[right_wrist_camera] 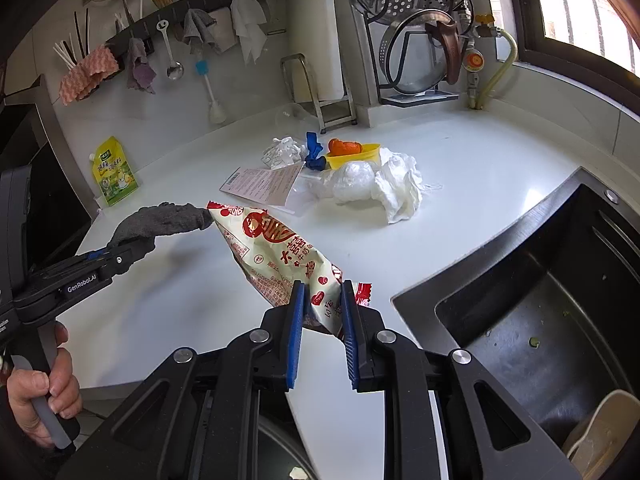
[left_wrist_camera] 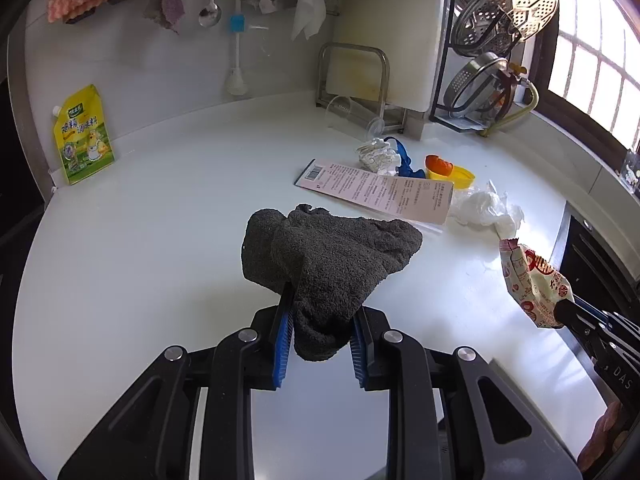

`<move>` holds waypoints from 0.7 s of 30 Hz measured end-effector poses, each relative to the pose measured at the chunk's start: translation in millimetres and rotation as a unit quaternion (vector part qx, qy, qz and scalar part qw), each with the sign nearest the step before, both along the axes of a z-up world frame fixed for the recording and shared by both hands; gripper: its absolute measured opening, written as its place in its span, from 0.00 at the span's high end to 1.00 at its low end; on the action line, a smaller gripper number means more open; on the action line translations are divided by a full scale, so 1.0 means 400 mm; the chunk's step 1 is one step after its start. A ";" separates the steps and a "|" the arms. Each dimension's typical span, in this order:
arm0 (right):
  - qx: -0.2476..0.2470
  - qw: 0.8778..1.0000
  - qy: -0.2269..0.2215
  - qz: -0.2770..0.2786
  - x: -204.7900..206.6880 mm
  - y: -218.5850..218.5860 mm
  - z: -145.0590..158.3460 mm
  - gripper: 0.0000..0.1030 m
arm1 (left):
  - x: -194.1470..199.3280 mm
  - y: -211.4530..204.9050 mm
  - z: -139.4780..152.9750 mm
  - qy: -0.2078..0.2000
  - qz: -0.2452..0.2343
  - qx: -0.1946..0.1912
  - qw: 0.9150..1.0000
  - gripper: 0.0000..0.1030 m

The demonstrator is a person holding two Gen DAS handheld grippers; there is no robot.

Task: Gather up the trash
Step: 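Close the left tool on the grey sock while the right tool lifts the wrapper, then carry the sock and wrapper over the bin with both tools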

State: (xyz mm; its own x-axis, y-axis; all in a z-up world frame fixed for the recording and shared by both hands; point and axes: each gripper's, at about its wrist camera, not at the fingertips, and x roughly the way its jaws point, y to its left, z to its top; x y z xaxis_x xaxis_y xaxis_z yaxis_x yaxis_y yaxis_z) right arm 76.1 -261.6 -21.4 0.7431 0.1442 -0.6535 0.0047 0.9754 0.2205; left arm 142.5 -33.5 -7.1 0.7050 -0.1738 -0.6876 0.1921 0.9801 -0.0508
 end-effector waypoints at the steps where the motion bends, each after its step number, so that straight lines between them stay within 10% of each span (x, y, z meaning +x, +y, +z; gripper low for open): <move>1: 0.001 1.000 0.000 -0.003 -0.019 0.005 -0.002 0.83 | -0.019 0.004 0.001 -0.001 0.000 0.000 1.000 0.76; 21: -0.005 1.000 0.026 -0.004 -0.334 0.122 -0.047 0.83 | -0.375 0.034 -0.040 -0.004 -0.038 0.021 0.999 0.76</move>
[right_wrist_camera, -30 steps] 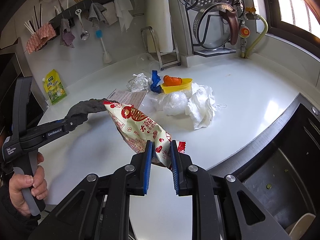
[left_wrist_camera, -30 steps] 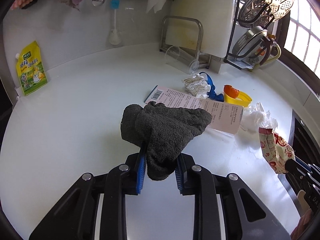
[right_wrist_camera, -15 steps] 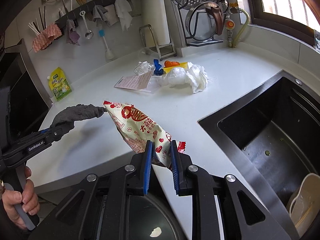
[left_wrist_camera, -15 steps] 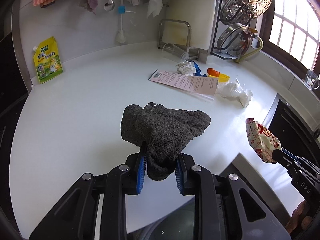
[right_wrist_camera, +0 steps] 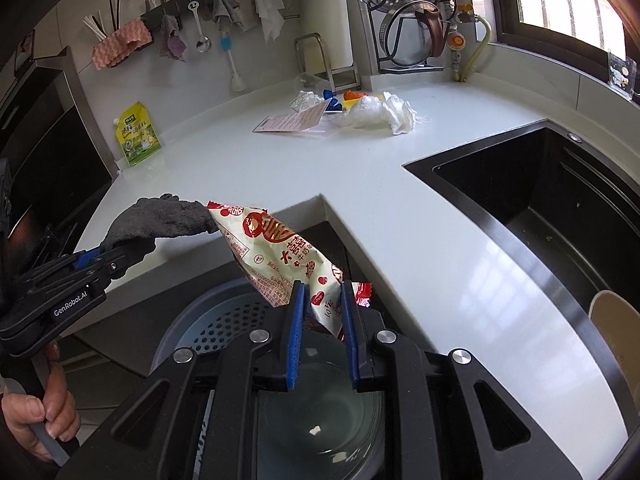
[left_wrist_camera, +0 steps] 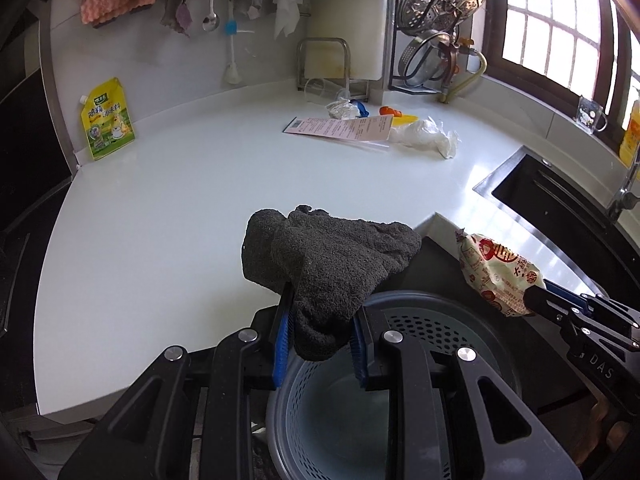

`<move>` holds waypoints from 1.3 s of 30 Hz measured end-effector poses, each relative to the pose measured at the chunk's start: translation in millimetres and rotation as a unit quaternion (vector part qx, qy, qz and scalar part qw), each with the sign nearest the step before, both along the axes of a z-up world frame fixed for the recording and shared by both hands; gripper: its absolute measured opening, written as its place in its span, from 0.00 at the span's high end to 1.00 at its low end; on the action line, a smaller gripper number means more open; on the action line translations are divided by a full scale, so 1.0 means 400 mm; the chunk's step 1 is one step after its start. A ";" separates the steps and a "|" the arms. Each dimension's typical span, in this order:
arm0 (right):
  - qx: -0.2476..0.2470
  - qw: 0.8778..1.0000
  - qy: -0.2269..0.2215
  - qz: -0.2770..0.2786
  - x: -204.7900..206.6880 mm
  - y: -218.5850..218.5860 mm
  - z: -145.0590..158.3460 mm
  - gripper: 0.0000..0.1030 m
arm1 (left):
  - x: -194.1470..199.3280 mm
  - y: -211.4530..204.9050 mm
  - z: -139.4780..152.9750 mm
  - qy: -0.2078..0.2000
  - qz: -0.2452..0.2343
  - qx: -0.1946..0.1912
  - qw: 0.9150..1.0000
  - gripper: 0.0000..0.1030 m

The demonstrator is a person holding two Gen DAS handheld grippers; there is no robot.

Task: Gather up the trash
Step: 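Carry the sock and wrapper over the bin with both tools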

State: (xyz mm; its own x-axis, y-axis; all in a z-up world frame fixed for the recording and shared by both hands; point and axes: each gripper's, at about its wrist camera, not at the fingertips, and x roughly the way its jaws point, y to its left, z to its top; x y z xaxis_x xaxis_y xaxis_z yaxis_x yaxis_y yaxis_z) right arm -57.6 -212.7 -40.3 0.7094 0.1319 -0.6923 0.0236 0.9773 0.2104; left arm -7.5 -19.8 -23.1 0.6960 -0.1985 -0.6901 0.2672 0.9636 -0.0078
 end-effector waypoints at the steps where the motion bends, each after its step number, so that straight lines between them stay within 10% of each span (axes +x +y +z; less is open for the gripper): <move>1: -0.001 1.000 0.003 0.001 -0.011 0.006 -0.005 0.83 | -0.012 -0.001 -0.004 0.000 -0.004 0.000 1.000 0.76; 33: 0.003 0.997 0.076 0.018 -0.057 0.050 -0.154 0.81 | -0.065 -0.025 -0.195 0.094 -0.036 0.031 0.994 0.71; 39: 0.001 0.998 0.065 0.010 -0.064 0.036 -0.143 0.60 | -0.061 -0.026 -0.196 0.098 -0.032 0.026 0.994 0.45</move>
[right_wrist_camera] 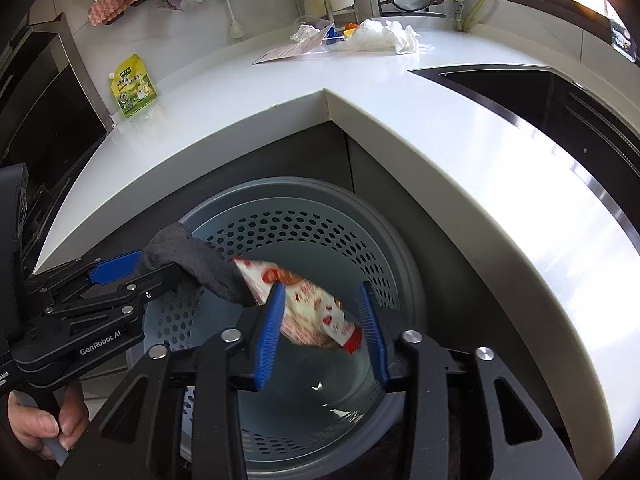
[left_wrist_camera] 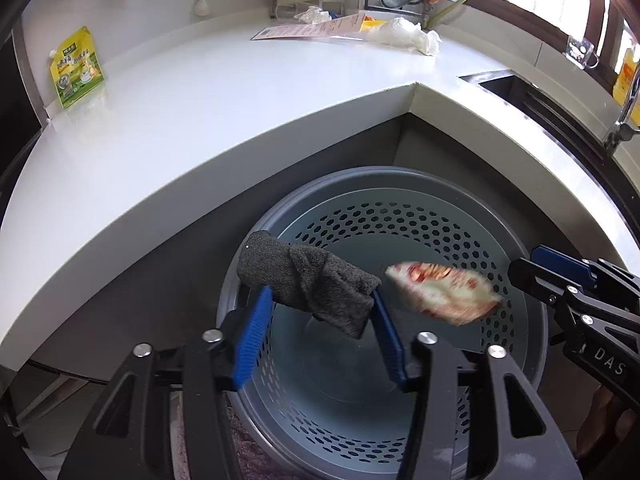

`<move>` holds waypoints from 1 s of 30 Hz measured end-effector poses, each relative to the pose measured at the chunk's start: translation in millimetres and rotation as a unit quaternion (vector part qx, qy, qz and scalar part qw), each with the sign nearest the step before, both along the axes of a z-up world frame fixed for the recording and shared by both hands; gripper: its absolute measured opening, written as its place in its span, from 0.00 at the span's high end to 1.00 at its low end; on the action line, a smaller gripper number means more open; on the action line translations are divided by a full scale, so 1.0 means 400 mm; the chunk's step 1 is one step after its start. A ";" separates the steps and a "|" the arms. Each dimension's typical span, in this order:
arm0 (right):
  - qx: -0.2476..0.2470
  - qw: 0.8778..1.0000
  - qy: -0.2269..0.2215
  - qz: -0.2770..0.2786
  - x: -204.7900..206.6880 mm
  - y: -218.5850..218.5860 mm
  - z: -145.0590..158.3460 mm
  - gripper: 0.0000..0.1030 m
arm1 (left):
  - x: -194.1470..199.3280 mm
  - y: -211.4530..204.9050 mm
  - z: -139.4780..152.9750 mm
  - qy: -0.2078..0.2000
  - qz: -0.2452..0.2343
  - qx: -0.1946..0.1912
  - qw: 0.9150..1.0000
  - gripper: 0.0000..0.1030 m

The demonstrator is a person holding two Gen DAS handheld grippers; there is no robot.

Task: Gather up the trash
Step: 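Carry the sock and wrapper over the bin with both tools, then open both tools to drop the sock and wrapper into the bin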

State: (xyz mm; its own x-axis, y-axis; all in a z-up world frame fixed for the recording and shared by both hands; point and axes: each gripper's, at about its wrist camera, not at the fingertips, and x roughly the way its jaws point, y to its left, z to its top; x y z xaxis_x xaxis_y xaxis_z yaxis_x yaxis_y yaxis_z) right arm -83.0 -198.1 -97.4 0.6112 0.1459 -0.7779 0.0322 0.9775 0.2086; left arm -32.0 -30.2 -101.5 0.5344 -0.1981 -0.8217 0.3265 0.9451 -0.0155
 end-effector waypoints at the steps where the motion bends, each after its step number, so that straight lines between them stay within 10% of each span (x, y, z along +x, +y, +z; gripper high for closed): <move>1: 0.000 1.000 -0.002 -0.001 -0.002 -0.002 0.002 0.60 | -0.001 0.001 0.001 -0.002 0.001 -0.001 1.000 0.42; 30: 0.021 0.999 -0.036 -0.009 -0.018 -0.011 0.023 0.47 | 0.003 0.024 0.019 -0.027 0.018 -0.006 0.999 0.21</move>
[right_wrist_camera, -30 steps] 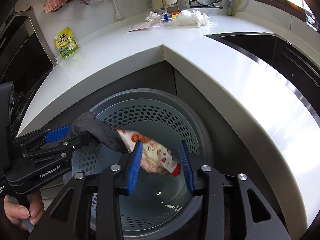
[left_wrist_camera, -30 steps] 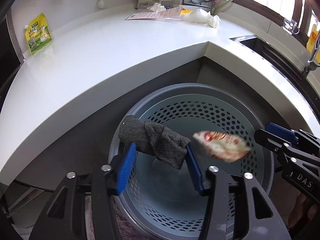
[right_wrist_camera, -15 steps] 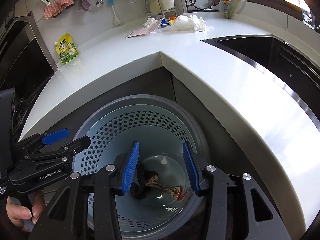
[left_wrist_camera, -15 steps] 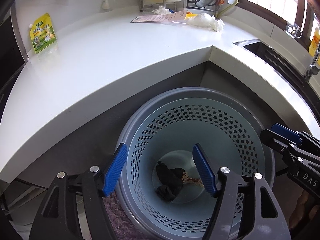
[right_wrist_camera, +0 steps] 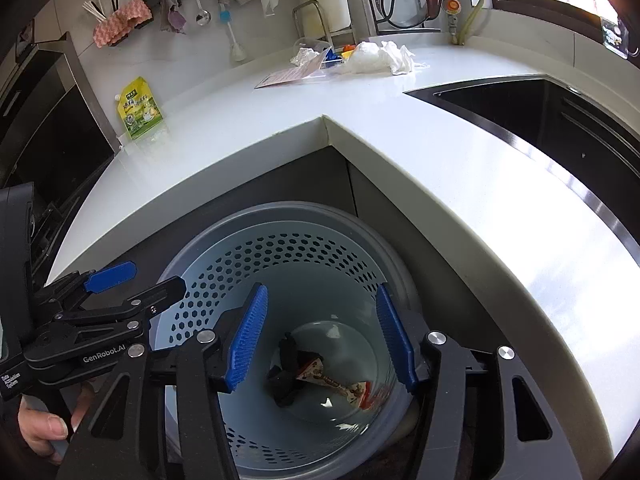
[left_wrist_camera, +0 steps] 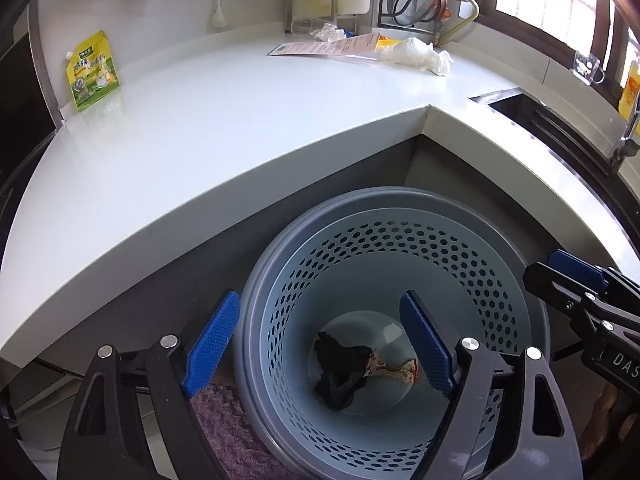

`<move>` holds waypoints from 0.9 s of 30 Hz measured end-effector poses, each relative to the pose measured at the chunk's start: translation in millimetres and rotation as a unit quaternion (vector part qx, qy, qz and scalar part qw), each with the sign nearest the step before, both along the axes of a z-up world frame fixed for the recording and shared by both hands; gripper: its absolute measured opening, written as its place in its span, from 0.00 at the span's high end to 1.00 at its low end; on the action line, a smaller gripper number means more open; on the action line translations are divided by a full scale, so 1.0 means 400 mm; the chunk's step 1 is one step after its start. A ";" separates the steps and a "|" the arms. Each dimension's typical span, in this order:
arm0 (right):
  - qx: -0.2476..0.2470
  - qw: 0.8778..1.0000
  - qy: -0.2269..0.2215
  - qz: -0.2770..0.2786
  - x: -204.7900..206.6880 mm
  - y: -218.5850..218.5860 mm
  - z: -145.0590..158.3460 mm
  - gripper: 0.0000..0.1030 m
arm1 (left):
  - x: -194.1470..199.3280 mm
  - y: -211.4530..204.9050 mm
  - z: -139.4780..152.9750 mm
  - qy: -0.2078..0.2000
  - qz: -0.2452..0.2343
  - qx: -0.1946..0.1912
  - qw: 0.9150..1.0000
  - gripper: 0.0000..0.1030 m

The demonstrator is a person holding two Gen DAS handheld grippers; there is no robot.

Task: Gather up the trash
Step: 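Open both tools to drop the sock and wrapper into the bin, then move the right tool to the white tissues and close on them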

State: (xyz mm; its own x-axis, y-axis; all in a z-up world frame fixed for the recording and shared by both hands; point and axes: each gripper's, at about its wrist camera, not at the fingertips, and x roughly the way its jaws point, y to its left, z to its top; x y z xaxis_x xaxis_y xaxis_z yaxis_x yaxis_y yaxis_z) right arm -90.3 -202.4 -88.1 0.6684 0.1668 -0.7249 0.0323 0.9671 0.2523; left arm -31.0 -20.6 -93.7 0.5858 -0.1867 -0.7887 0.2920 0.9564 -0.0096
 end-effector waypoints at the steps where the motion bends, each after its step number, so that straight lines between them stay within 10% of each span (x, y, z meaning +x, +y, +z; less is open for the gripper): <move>1: 0.003 1.000 -0.002 0.000 0.003 -0.002 0.002 0.47 | 0.002 0.000 0.000 -0.001 0.000 0.000 1.000 0.20; 27: -0.006 0.996 -0.086 -0.022 0.009 -0.018 0.146 0.30 | 0.041 0.063 0.197 -0.100 0.018 -0.040 0.994 0.06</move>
